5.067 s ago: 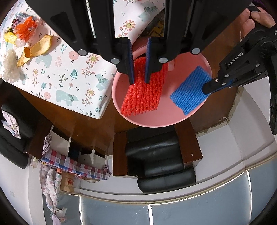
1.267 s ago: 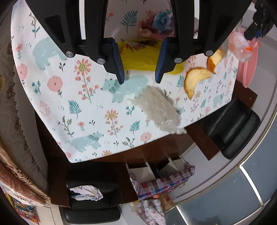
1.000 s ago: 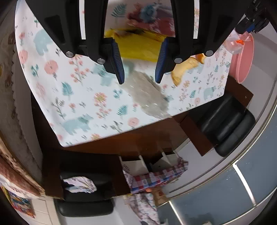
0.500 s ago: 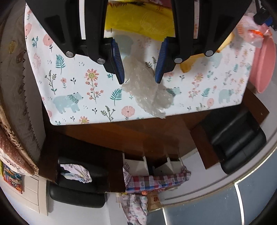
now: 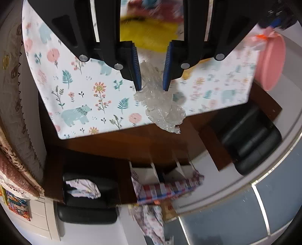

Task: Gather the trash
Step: 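Grasp the clear plastic bag with the left gripper while the right gripper grasps the bubble wrap, then lift both held items and carry them toward the pink bucket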

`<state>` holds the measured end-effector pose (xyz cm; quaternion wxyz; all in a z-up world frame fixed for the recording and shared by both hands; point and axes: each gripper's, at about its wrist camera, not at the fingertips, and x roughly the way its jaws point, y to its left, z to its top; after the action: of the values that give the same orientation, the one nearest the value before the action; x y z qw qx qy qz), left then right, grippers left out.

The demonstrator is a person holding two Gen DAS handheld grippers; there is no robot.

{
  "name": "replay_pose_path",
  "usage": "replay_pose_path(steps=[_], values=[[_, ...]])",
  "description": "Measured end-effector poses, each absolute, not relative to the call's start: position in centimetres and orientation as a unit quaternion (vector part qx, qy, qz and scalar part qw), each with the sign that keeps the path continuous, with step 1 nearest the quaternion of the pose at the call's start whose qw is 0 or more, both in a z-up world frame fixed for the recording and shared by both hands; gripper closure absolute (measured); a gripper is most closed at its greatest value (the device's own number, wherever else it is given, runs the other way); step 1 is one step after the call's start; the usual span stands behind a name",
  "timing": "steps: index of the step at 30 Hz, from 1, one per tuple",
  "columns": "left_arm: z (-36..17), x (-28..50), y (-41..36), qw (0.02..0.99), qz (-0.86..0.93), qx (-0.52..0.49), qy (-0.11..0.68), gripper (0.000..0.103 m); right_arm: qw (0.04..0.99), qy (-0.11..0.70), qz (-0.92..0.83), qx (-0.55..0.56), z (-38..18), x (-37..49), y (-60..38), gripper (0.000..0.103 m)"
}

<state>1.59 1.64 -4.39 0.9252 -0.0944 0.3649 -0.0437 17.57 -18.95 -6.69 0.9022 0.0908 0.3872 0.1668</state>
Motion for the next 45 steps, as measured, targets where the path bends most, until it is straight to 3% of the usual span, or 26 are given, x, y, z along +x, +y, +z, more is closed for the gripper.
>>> replay_pose_path(steps=[21, 45], values=[[-2.2, -2.1, 2.0, 0.941, -0.014, -0.090, 0.327, 0.086, 0.903, 0.358, 0.202, 0.125, -2.8, 4.1, -17.4, 0.080], [-2.5, -4.1, 4.5, 0.939, 0.028, -0.110, 0.326, 0.086, 0.896, 0.368, 0.226, 0.107, -3.3, 0.6, -14.3, 0.080]])
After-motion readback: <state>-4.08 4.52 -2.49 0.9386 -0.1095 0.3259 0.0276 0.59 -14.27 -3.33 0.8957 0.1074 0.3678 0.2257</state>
